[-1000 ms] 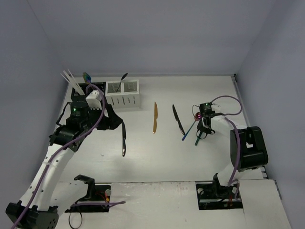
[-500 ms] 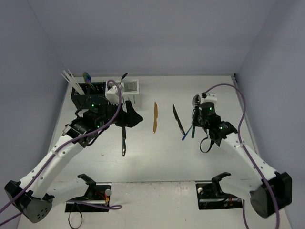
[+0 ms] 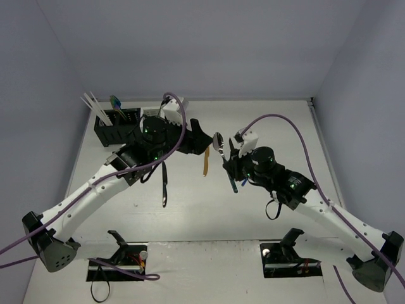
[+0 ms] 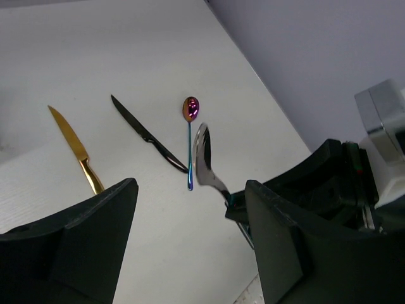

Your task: Sort the eating utensils into containers

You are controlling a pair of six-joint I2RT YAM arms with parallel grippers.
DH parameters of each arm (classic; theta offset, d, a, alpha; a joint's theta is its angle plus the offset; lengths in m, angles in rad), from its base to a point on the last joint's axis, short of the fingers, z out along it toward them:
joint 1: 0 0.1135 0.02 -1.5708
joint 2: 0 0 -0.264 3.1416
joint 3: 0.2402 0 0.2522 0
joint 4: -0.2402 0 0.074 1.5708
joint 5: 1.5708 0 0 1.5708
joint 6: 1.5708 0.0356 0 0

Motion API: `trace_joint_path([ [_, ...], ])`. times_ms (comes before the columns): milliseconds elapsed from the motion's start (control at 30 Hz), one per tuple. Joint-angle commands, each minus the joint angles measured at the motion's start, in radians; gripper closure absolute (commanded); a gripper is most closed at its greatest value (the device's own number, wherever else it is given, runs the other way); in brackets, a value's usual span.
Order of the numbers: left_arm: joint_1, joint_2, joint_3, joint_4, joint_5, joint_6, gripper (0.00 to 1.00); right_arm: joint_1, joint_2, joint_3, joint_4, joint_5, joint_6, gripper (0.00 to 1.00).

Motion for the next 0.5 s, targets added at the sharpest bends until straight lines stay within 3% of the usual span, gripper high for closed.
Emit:
trace_joint_path([
  [0, -0.048, 0.044, 0.094, 0.038, -0.121, 0.062, 0.36, 0.056, 0.026, 0.056, 0.138, -0.009, -0.017, 1.0],
  [333, -0.091, 0.139, 0.159, -0.083, -0.197, 0.07, 0.49, 0.081, 0.03, 0.048, 0.163, 0.023, -0.019, 1.0],
  [467, -0.099, 0.147, 0.158, -0.105, -0.213, 0.069, 0.61, 0.08, 0.032, 0.041, 0.167, 0.028, -0.02, 1.0],
])
